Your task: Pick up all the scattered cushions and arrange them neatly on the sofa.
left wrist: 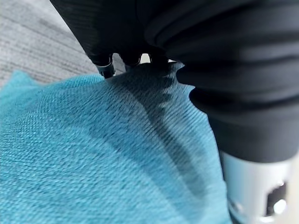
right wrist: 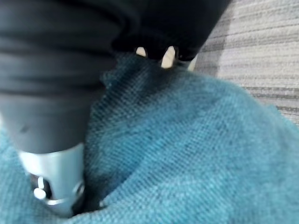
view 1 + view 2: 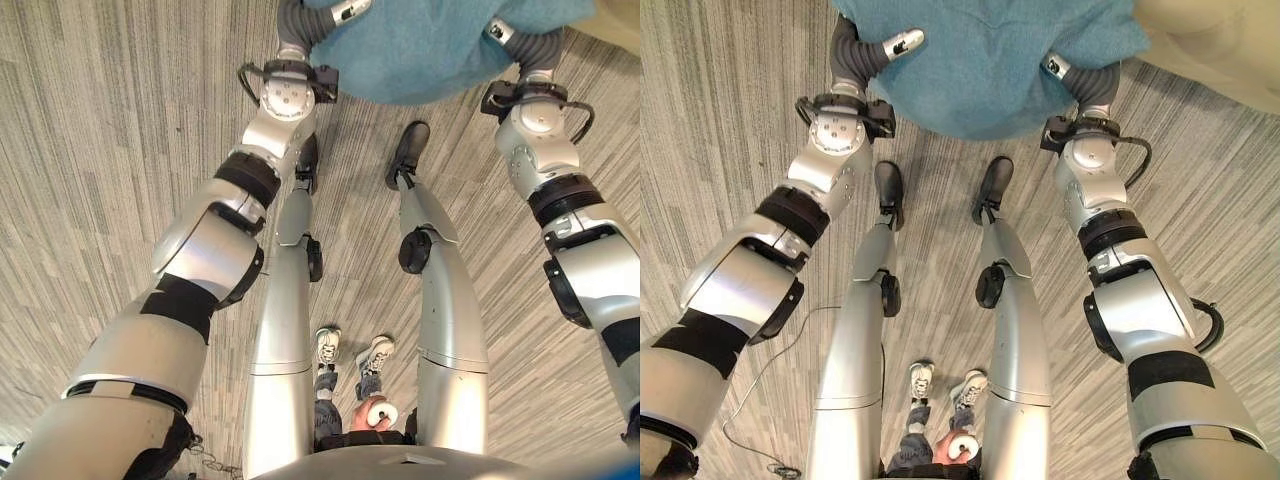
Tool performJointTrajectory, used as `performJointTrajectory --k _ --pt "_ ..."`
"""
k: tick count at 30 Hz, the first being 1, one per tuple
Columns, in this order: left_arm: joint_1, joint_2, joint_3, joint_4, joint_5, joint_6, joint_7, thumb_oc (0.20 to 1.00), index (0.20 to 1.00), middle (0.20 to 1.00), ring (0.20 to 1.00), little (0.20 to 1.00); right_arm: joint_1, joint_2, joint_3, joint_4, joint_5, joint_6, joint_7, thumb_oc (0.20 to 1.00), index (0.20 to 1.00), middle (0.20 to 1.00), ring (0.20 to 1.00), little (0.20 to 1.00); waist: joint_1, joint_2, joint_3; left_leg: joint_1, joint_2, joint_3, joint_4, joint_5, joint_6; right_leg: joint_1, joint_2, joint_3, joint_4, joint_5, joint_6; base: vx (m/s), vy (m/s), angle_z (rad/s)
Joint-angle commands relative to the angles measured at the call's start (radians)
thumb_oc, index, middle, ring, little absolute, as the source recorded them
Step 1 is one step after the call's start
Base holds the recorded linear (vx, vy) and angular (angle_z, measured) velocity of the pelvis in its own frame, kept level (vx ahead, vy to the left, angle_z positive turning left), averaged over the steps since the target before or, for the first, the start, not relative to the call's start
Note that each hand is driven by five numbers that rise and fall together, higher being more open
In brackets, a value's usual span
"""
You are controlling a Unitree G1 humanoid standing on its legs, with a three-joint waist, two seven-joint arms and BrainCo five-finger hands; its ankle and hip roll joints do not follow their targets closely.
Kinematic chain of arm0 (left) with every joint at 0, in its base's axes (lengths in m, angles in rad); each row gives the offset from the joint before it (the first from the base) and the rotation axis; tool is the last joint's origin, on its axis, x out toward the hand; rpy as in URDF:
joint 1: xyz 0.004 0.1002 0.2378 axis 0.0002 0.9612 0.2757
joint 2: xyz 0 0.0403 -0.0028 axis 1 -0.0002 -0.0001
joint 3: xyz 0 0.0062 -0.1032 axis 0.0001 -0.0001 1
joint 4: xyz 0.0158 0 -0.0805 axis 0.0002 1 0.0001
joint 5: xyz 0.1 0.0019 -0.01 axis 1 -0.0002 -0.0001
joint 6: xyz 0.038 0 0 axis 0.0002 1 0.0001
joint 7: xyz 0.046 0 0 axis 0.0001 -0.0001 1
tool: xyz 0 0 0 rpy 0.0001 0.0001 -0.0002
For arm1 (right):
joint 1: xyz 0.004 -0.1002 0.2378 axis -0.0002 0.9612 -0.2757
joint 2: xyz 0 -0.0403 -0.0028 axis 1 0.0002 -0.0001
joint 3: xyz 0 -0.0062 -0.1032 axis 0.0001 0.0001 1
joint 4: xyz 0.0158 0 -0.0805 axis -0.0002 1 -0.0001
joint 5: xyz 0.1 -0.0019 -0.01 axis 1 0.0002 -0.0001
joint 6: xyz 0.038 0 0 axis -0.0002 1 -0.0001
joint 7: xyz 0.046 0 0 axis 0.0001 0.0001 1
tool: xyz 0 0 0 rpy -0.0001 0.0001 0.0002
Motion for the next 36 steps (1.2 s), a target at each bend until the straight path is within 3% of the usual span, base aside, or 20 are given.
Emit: performJointTrajectory --k 1,11,18,20,21,26,29,32,34,36 --pt "0.082 -0.117 -0.019 -0.018 0.039 -0.001 -0.036 0.2 0.2 0.2 0.2 0.2 -0.023 0.109 0.118 -0.128 -0.072 -0.037 0.022 0.2 0.2 0.2 0.2 0.2 -0.011 0.018 -0.094 -0.031 0.008 -0.088 0.001 -0.025 -0.048 0.036 0.004 0.087 0.032 -0.064 0.183 0.01 -0.036 -0.09" --pt "0.287 -0.105 0.07 -0.198 0.034 -0.049 -0.002 0.2 0.2 0.2 0.2 0.2 0.133 0.146 0.056 -0.262 -0.182 -0.059 -0.01 0.2 0.2 0.2 0.2 0.2 -0.024 0.026 -0.118 0.123 0.02 -0.077 -0.032 -0.026 -0.058 0.17 0.029 0.086 0.008 -0.059 0.167 -0.02 -0.033 -0.05" --pt "0.622 -0.145 0.143 -0.424 0.006 -0.095 -0.025 0.2 0.2 0.2 0.2 0.2 0.457 0.192 -0.038 -0.385 -0.251 -0.064 0.02 0.2 0.2 0.2 0.2 0.2 -0.007 0.032 -0.152 0.475 0.031 -0.073 -0.086 -0.069 -0.072 0.5 0.02 0.052 -0.028 -0.107 0.155 0.0 -0.015 -0.02" --pt "0.751 -0.164 0.153 -0.487 0.001 -0.099 -0.04 0.2 0.2 0.2 0.2 0.2 0.6 0.211 -0.054 -0.443 -0.289 -0.059 0.038 0.2 0.2 0.2 0.2 0.2 0.0 0.029 -0.169 0.618 0.028 -0.07 -0.104 -0.09 -0.07 0.65 0.02 0.041 -0.057 -0.122 0.151 0.05 -0.039 -0.08" --pt "0.83 -0.167 0.138 -0.521 0.013 -0.094 -0.054 0.2 0.2 0.2 0.2 0.2 0.685 0.223 -0.061 -0.469 -0.307 -0.052 0.054 0.2 0.2 0.2 0.2 0.2 0.0 0.027 -0.174 0.705 0.026 -0.071 -0.127 -0.068 -0.063 0.75 0.019 0.027 -0.097 -0.1 0.141 0.12 -0.057 -0.07" --pt "1.142 -0.082 0.156 -0.705 0.136 -0.068 -0.106 0.2 0.2 0.2 0.2 0.2 1.0 0.177 -0.096 -0.599 -0.422 -0.014 0.151 0.2 0.2 0.2 0.2 0.2 0.006 0.028 -0.315 1.109 0.065 -0.049 -0.292 -0.067 -0.077 1.179 0.068 -0.003 -0.273 -0.128 0.145 0.35 -0.085 0.08" --pt "1.21 -0.056 0.19 -0.75 0.162 -0.055 -0.101 0.2 0.2 0.2 0.2 0.2 1.069 0.163 -0.118 -0.65 -0.438 0.0 0.172 0.2 0.2 0.2 0.2 0.2 0.008 0.029 -0.387 1.218 0.077 -0.037 -0.347 -0.063 -0.079 1.295 0.093 -0.011 -0.34 -0.137 0.144 0.23 -0.072 -0.06" --pt "1.239 -0.052 0.21 -0.763 0.159 -0.047 -0.101 0.2 0.2 0.2 0.2 0.2 1.101 0.162 -0.128 -0.667 -0.437 0.01 0.178 0.2 0.2 0.2 0.2 0.2 0.01 0.032 -0.415 1.272 0.085 -0.029 -0.367 -0.066 -0.083 1.354 0.105 -0.015 -0.367 -0.148 0.141 0.17 -0.086 -0.03" --pt "1.256 -0.06 0.213 -0.752 0.156 -0.036 -0.101 0.2 0.2 0.2 0.2 0.2 1.127 0.162 -0.135 -0.683 -0.437 0.014 0.177 0.2 0.2 0.2 0.2 0.2 0.01 0.032 -0.418 1.286 0.089 -0.03 -0.338 -0.072 -0.088 1.398 0.115 -0.014 -0.382 -0.159 0.13 0.08 -0.112 0.11" --pt "1.255 -0.072 0.203 -0.735 0.152 -0.034 -0.106 0.2 0.2 0.2 0.2 0.2 1.141 0.153 -0.149 -0.699 -0.436 0.015 0.168 0.2 0.2 0.2 0.2 0.2 0.006 0.032 -0.401 1.236 0.088 -0.03 -0.199 -0.057 -0.102 1.424 0.118 -0.025 -0.39 -0.171 0.109 0.02 -0.063 0.25"
